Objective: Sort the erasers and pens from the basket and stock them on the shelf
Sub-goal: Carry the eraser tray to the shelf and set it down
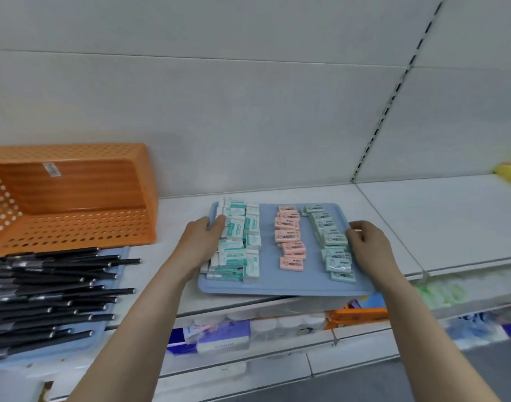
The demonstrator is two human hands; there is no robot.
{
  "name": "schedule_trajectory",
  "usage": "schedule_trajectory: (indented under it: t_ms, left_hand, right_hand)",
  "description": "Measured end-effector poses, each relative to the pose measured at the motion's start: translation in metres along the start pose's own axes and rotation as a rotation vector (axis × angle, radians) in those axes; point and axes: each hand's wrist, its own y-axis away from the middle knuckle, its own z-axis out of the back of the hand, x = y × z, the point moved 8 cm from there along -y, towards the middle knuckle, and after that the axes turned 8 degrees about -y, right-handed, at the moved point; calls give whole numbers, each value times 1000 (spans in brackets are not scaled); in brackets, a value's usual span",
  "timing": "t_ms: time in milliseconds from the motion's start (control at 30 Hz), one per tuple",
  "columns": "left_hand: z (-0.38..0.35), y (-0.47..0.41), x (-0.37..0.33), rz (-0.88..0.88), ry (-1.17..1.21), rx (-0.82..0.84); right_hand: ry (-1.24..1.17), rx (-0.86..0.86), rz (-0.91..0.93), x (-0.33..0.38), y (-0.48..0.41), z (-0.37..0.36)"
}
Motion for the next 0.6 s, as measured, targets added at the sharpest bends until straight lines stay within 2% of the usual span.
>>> schedule_trajectory:
  t_ms: [200,333,600]
  left_hand:
    - [-26,3,-32,-175,90,51]
    - [-51,9,-48,-214,140,120]
    - [-116,37,-95,-312,85,256]
  right_hand:
    - [-37,-160,-46,-16,20,35]
    - [-78,-256,-117,-38,44,63]
    - [-105,-427,-217,-88,95,127]
